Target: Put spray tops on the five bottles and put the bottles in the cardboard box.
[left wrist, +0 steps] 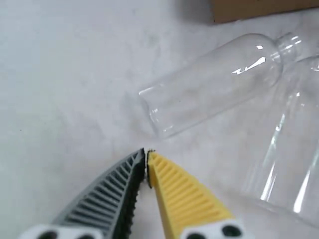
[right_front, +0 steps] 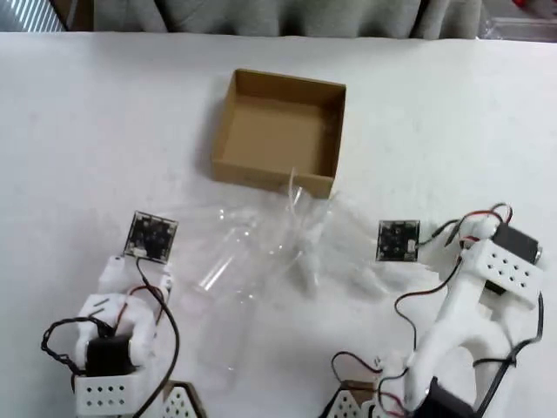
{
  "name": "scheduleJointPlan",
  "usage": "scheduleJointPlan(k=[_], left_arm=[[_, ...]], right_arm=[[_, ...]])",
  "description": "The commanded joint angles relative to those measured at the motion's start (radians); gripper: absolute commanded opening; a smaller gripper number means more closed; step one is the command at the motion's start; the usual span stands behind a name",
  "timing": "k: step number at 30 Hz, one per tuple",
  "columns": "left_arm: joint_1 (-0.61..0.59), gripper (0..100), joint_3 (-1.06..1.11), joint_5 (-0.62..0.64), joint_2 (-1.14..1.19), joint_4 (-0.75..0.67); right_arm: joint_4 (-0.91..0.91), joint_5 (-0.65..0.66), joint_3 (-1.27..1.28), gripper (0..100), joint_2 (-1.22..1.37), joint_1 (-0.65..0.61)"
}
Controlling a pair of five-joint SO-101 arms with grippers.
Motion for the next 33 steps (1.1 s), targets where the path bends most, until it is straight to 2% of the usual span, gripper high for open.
scheduleJointPlan(k=[1, 9, 11, 15, 17, 24, 27, 30, 33], left_arm=[[-0.012, 2, -0.003, -0.012, -0.015, -0.020], [-0.012, 2, -0.003, -0.012, -0.015, -0.020], [-0.012, 2, -0.003, -0.012, -0.015, -0.020], [-0.012, 2, -0.003, -0.012, -0.015, -0.020], [-0.012, 2, -0.003, -0.012, -0.015, -0.020], [-0.012, 2, -0.003, -0.012, -0.015, -0.020], [-0.012, 2, -0.003, -0.012, -0.015, -0.020], [-0.012, 2, -0.003, -0.012, -0.015, -0.020], [-0.012, 2, -0.003, -0.012, -0.015, -0.020]], right_arm=[[-0.124, 0.018, -0.003, 1.7, 0.081, 0.036], [-0.151, -0.003, -0.210, 2.2, 0.415, 0.081], [-0.150, -0.055, -0.281, 6.3, 0.492, 0.091], [-0.150, -0.146, -0.385, 21.7, 0.604, 0.110], [-0.148, -0.167, -0.410, 25.9, 0.613, 0.116], [-0.042, -0.256, -0.448, 26.1, 0.489, 0.120], [-0.010, -0.393, -0.440, 19.2, 0.424, 0.127], [-0.007, -0.609, -0.442, 1.3, 0.401, 0.148], [-0.008, -0.856, -0.446, 5.3, 0.407, 0.205]])
